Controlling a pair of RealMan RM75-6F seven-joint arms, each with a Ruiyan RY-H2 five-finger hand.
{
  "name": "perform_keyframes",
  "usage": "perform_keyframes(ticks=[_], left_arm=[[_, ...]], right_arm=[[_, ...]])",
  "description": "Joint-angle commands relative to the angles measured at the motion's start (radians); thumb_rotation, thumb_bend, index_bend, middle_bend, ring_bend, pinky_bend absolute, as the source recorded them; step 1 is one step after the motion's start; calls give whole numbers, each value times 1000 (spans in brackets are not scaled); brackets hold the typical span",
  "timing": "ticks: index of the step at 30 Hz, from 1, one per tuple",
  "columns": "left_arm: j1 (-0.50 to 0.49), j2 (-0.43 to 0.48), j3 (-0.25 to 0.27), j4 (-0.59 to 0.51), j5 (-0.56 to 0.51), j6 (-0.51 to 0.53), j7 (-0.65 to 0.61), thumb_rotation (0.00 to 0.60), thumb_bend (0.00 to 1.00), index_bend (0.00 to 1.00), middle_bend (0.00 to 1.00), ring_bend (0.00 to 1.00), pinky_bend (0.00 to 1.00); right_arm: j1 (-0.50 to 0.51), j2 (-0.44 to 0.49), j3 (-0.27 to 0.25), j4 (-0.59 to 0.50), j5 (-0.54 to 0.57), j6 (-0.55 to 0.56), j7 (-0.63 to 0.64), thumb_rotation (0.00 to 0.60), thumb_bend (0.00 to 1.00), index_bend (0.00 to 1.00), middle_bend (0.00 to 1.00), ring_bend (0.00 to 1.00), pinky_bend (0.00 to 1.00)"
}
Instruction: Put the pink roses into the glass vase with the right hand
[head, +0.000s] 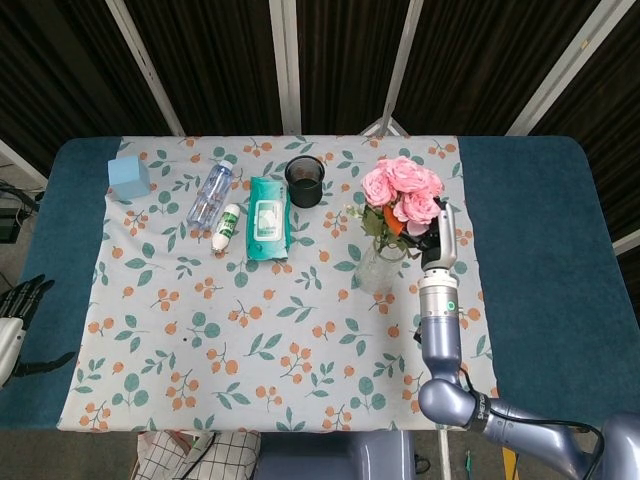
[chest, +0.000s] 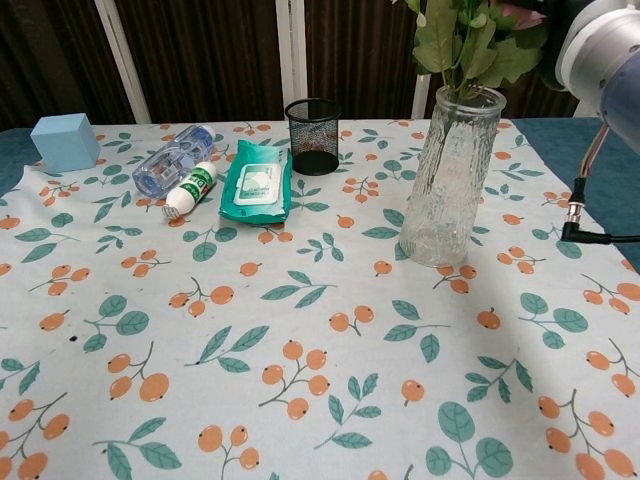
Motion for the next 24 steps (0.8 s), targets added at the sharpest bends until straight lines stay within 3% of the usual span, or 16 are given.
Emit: perform_keyframes(ticks=[1, 9, 12, 14, 19, 24], left_arm=[[0, 0, 1, 0, 0, -2, 0, 600, 0, 0, 0, 0, 0], [0, 0, 2, -2, 1, 2, 6, 600, 0, 0, 0, 0, 0], [1, 0, 2, -2, 1, 3, 7, 600, 0, 0, 0, 0, 0], [1, 0, 2, -2, 1, 4, 8, 600, 0, 0, 0, 0, 0], [1, -1, 2, -2, 1, 5, 11, 600, 0, 0, 0, 0, 0], [2, -1, 2, -3, 1, 6, 11, 600, 0, 0, 0, 0, 0]], right_arm=[[-9, -6, -7, 0, 2, 4, 2, 600, 335, 485, 531, 426, 384], [-37, -15, -32, 0, -7, 5, 9, 600, 335, 481, 524, 413, 370], [-45, -13, -39, 0, -16, 4, 9, 600, 335, 432, 494, 379, 334], [-51, -10, -43, -4, -22, 0, 12, 600, 335, 343, 432, 313, 284], [-65, 17, -69, -28, -53, -41, 19, 600, 335, 19, 170, 79, 124], [-80, 42, -86, -57, -80, -65, 22, 600, 306, 0, 54, 5, 58]])
